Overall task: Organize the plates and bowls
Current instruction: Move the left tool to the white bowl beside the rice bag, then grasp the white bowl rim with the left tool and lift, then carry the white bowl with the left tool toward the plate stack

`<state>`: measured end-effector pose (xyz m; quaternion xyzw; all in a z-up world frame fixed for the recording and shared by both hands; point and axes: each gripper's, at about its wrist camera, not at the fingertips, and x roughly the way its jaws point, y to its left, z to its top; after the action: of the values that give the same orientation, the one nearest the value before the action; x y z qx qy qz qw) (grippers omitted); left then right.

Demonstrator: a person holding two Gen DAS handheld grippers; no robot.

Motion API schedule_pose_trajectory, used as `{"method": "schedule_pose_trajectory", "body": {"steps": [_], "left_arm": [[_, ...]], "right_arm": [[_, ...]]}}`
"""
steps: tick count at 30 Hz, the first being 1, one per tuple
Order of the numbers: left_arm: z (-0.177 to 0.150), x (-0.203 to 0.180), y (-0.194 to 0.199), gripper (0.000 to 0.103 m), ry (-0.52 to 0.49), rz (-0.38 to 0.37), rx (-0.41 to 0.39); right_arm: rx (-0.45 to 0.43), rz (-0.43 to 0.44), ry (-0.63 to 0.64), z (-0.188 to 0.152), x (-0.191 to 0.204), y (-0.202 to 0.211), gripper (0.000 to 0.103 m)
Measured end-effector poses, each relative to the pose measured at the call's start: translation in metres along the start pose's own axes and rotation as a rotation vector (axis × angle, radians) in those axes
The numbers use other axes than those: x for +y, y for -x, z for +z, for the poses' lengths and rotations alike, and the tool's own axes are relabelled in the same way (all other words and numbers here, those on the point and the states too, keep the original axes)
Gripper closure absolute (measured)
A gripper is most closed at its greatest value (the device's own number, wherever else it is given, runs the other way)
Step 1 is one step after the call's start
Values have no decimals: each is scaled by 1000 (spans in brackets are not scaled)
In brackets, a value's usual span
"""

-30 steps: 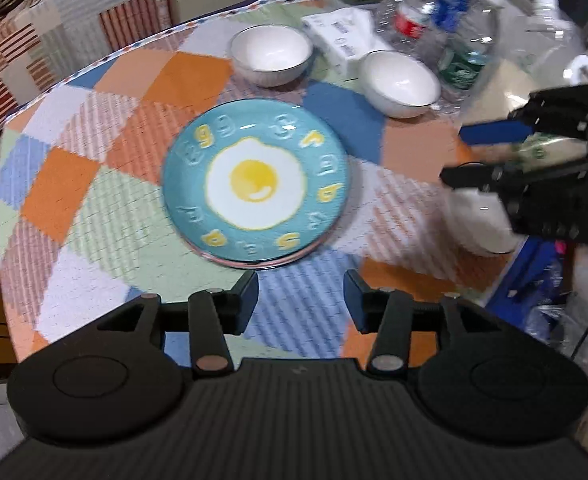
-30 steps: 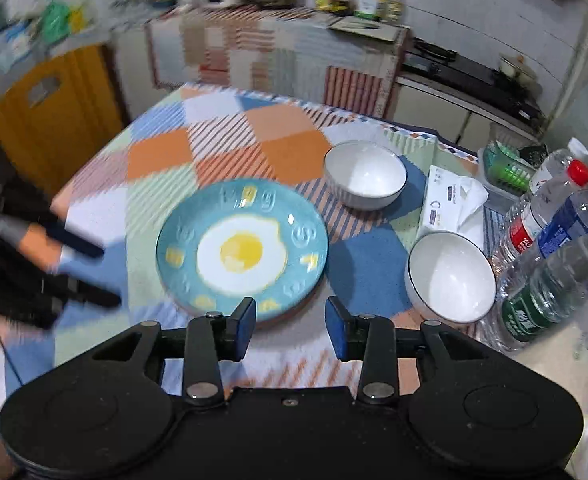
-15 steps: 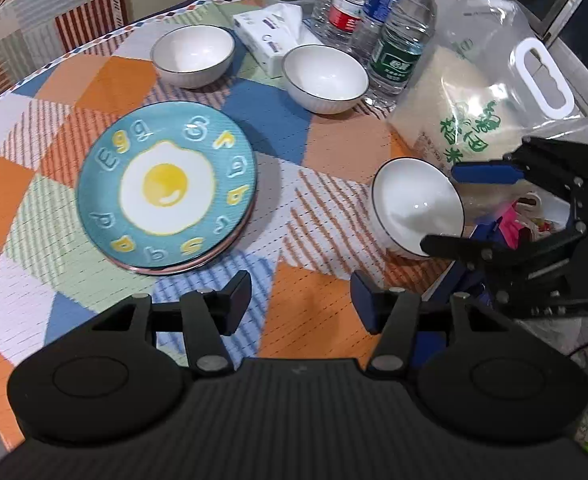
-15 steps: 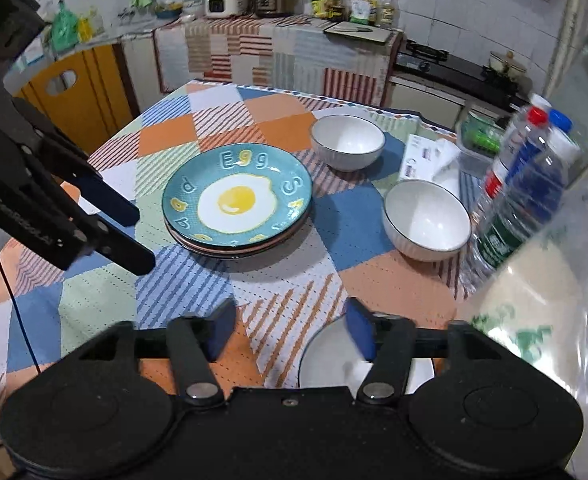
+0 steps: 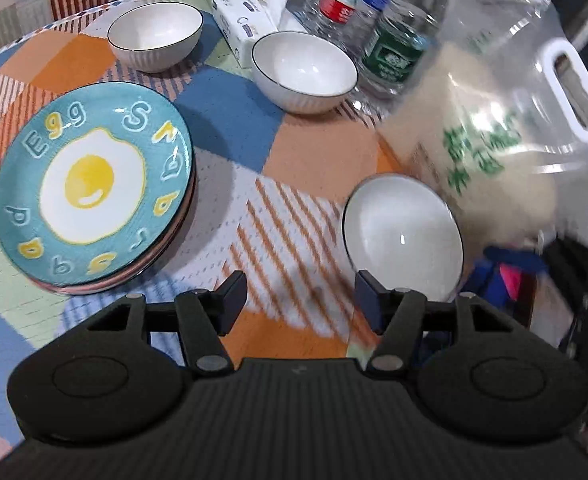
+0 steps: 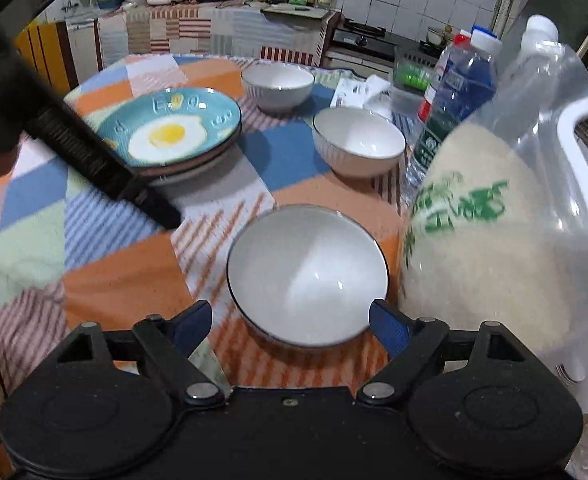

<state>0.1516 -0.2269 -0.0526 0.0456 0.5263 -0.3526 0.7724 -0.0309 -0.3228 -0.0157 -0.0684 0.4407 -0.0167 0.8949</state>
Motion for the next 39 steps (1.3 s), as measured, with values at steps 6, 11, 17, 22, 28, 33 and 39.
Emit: {"method": "schedule_pose_trajectory", "body": {"steps": [6,11,17,22,28,33,39], "left_arm": [[2,-14,-29,44,-71,-23,-33],[-2,-26,-56,53,-104,-29,0],[-7,-29,-64,82,-132,-70,40],[-7,-24,-60,82,-106,-70,70],[-15,-11,-45,82,-85,-51,86],[-21,2,-23,82,-61,-28,80],[-31,24,5,82,-26,9,92]], "right_arm": [[50,14,-66,-10,-12,-24,14],[112,57,-84,-14,-18,-51,14],[106,48,-92,-11,-12,-74,12],[85,27,-83,-14,-5,-78,12],[51,56,-34,-8,2,-76,14],[13,77,14,0,18,-70,14],[-12,121,61,15,45,-62,14]]}}
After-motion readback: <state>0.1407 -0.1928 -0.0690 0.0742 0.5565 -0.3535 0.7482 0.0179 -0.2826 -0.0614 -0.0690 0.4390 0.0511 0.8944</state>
